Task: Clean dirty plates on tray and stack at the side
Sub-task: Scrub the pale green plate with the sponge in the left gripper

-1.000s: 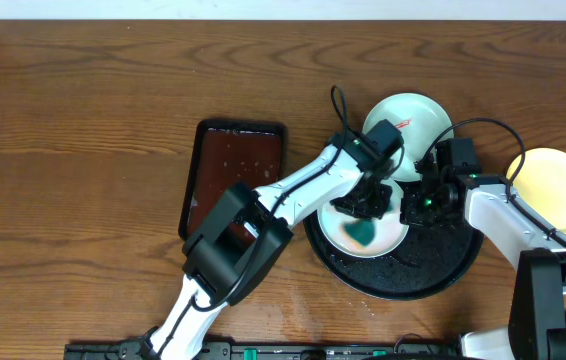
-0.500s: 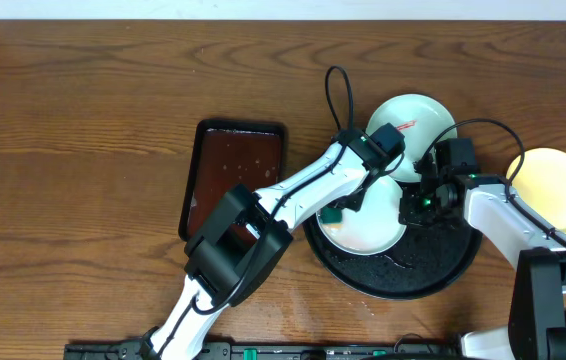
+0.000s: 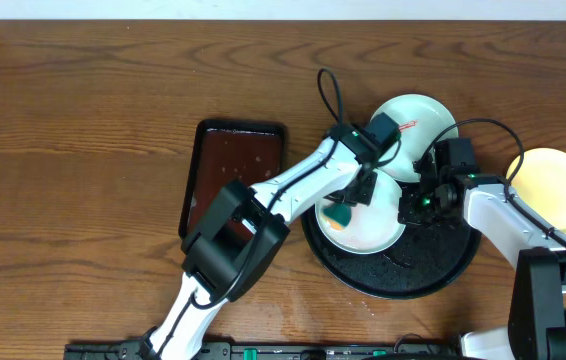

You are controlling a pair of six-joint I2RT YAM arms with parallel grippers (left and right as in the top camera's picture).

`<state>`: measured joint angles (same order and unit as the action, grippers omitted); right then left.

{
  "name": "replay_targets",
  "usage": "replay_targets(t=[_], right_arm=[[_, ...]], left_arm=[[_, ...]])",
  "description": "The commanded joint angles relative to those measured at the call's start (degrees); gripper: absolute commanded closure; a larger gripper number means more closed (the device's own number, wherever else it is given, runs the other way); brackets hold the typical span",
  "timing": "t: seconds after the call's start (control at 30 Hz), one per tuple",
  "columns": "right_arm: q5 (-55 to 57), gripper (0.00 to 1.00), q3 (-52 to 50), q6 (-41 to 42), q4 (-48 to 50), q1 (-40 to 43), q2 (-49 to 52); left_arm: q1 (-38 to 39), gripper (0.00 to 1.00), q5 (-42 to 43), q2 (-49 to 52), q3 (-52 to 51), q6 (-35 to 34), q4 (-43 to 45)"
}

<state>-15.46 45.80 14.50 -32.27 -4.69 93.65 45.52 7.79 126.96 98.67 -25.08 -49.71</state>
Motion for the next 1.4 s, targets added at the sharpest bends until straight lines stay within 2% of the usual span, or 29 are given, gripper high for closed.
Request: replay_targets(t=[0.0, 0.07, 0.17, 0.3, 0.43, 0.63, 0.9, 1.17, 1.27, 1.37], right_arm=[[5.1, 0.99, -0.6, 0.1, 0.2, -0.2, 2.3], [5.1, 0.99, -0.6, 0.1, 0.2, -0.2, 2.3], [5.1, 0.99, -0.6, 0.1, 0.2, -0.2, 2.3], [5.1, 0.99, -0.6, 0.1, 0.1, -0.2, 2.3], [5.1, 0.99, -0.6, 0.1, 0.1, -0.2, 2.3], [5.1, 0.99, -0.6, 0.1, 0.0, -0.2, 2.3], [5.1, 0.99, -0.6, 0.1, 0.0, -0.2, 2.3], [5.1, 0.99, -0.6, 0.1, 0.0, -0.2, 2.3], [5.1, 0.99, -0.6, 0.1, 0.0, -0.2, 2.3], [5.1, 0.99, -0.6, 0.1, 0.0, -0.2, 2.3]], left_arm=[[0.3, 0.92, 15.8, 3.4, -1.2, -0.1, 5.7], [0.8, 0.92, 21.9, 3.8, -1.2, -0.1, 8.7], [1.4, 0.92, 26.3, 3.9, -1.2, -0.1, 10.0], [2.3, 0.92, 28.2, 3.9, -1.2, 2.4, 8.9], [2.4, 0.92, 26.4, 3.9, -1.2, 2.9, 6.0], [-0.1, 0.92, 15.9, 3.9, -1.2, -0.6, -0.5], [-3.7, 0.92, -7.3, 3.0, -0.5, -5.7, -9.5], [-2.9, 0.93, -31.7, 2.3, 3.3, -5.7, -12.8], [-1.8, 0.93, -35.6, 2.3, 3.3, -5.2, -12.5], [-0.5, 0.93, -35.4, 2.3, 3.4, -5.3, -12.5]])
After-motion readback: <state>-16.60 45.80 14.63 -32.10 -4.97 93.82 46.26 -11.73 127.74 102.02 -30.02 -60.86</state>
